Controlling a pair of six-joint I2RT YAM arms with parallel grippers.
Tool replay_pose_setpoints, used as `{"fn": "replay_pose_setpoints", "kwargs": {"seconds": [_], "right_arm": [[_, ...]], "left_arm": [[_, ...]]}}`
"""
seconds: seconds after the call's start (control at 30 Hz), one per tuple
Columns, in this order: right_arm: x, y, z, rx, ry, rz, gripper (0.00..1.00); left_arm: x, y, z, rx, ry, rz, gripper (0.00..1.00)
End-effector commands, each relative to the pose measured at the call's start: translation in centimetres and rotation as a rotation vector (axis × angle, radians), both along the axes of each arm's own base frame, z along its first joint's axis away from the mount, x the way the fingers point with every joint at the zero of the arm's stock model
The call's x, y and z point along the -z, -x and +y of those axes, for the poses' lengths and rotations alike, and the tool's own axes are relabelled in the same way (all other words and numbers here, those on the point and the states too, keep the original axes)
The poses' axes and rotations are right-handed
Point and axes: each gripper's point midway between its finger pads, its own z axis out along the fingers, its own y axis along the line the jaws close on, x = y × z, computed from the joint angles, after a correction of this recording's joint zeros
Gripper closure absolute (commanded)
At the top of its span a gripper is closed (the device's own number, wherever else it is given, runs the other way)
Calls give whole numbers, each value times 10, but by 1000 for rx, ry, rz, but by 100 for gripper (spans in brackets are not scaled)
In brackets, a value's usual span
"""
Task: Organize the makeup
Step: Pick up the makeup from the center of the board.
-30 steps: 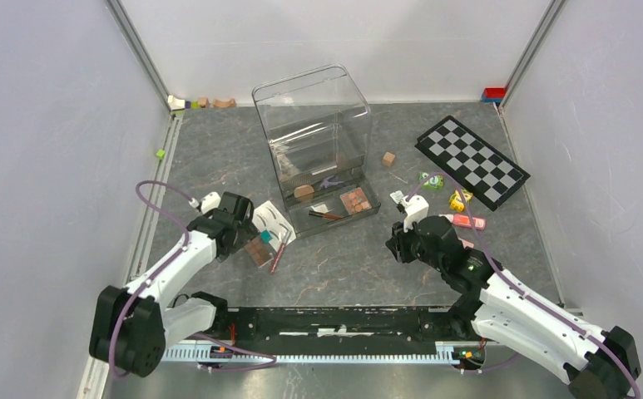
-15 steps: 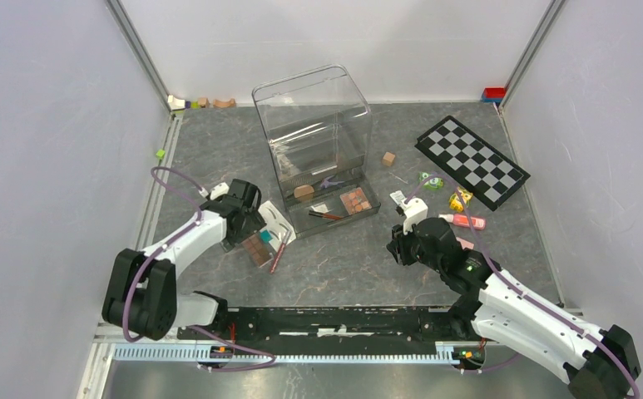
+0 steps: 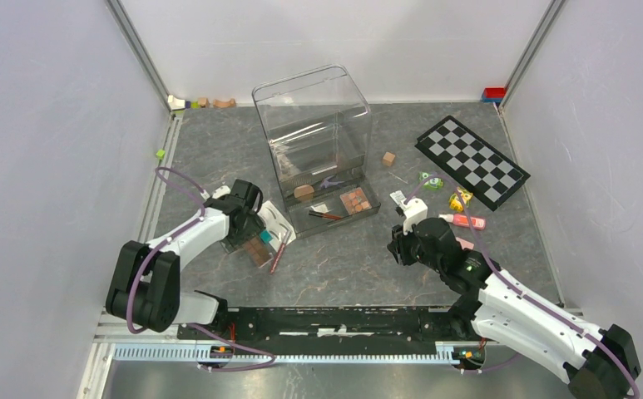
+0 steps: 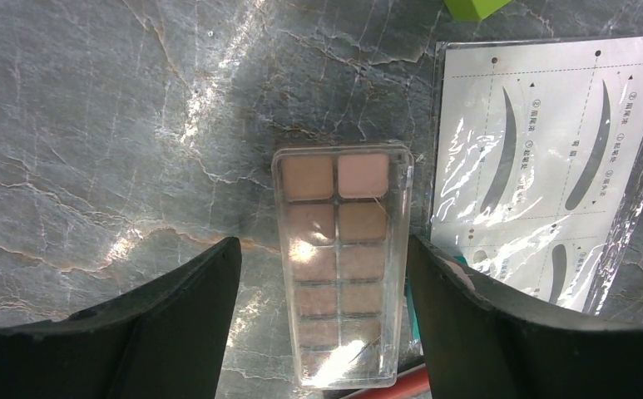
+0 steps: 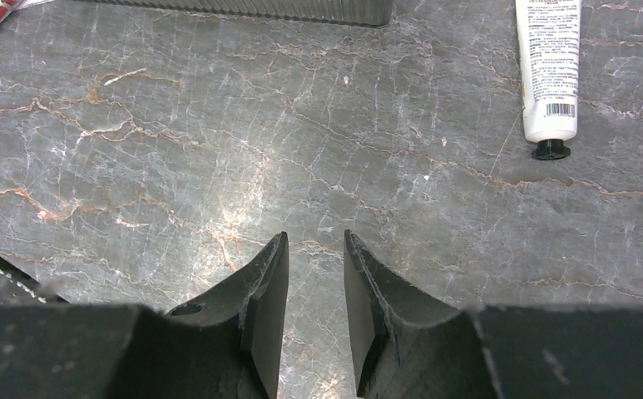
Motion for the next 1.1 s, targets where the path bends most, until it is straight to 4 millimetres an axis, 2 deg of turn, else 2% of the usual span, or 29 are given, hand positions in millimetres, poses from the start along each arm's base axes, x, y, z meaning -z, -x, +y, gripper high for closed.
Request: {"fn": "replay_pose_setpoints", "kwargs": {"seconds": [0.0,0.13,0.33,0.43,0.5,0.63,0.93,1.07], "right_arm": [[2,-2,-1,4,9,-10,63],[2,-1,-2,3,12,-11,63],[2,0,-4,5,12,-12,63],[1,1,-6,10,11,-18,63],[-1,0,-6,10,8,-23,63],[-3,0,-5,7,8,-26,63],[-7,-1,-4,5,7,-31,62],[-8,0,-5,4,9,-29,62]], "left_arm": [[-1,-4,3,-36,-8,-16,21],[1,0,5,-36,-15,-8,23],[-5,5,10,-46,-25,-37,36],[-11,6,17,-60,-52,-55,34],[-12,6,19,-61,-62,-50,27],[-7,7,14,-48,-46,-6,21],[12,18,9,-64,-16,38,20],[19,17,9,-64,-18,46,27]]}}
